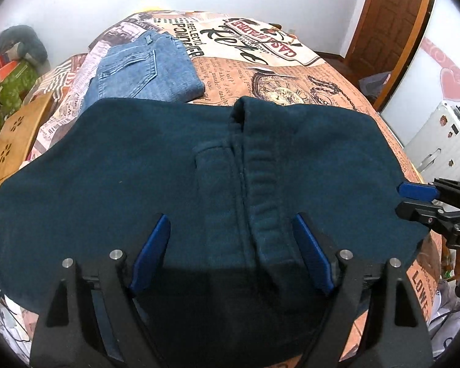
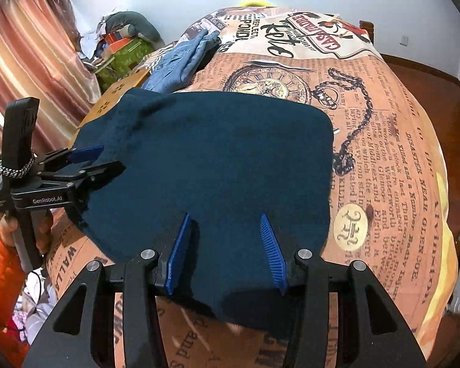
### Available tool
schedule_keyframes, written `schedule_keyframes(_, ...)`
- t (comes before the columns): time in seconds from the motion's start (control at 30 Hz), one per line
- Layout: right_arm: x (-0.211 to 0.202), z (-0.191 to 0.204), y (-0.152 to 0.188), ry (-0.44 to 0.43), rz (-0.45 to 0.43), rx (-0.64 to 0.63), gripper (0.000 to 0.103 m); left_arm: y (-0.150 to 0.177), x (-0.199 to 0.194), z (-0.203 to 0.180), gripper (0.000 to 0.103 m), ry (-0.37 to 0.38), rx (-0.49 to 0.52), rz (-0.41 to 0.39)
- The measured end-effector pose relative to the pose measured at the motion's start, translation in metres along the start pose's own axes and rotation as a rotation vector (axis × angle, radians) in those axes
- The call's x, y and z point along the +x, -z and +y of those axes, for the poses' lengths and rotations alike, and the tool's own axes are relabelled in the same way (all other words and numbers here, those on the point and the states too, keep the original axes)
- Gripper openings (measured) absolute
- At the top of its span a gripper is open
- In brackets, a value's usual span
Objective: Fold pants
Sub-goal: 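Grasp the pants edge with the left gripper and lift it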
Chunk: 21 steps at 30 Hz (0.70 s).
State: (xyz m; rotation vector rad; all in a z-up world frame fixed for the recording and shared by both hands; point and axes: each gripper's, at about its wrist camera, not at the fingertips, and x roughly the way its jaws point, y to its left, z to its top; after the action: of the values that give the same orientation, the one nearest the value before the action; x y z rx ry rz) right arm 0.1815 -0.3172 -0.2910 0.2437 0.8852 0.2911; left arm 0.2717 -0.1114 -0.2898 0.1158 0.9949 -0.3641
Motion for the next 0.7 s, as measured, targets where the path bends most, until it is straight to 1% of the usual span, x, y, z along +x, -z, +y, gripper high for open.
schedule_keyframes(0.17,-0.006,0.004,-0.006,0.029,0.016,-0.013,0.044,0.001,-0.009,0.004,0.083,0.001,-0.02,-0.001)
schedule_keyframes(0.23,-0.014,0.009,-0.012,0.028,-0.006,-0.026,0.044,0.002,-0.021,0.008,0.083,-0.008,-0.019,-0.022)
schedule_keyframes(0.3,-0.022,0.016,-0.018,0.012,-0.033,-0.046,0.044,0.004,-0.034,0.014,0.083,-0.045,-0.016,-0.049)
schedule_keyframes(0.4,-0.031,0.032,-0.027,0.014,-0.075,-0.094,0.044,0.007,-0.058,0.031,0.083,-0.133,-0.018,-0.097)
schedule_keyframes(0.5,-0.036,0.041,-0.033,0.026,-0.109,-0.122,0.046,0.013,-0.079,0.057,0.083,-0.162,-0.077,-0.125)
schedule_keyframes(0.53,-0.038,0.041,-0.033,0.034,-0.119,-0.123,0.049,0.013,-0.082,0.062,0.083,-0.165,-0.094,-0.128)
schedule_keyframes(0.57,-0.039,0.04,-0.033,0.04,-0.129,-0.118,0.051,0.015,-0.086,0.068,0.083,-0.167,-0.111,-0.131)
schedule_keyframes(0.7,-0.043,0.027,-0.031,0.056,-0.135,-0.054,0.051,0.024,-0.096,0.089,0.083,-0.172,-0.169,-0.145)
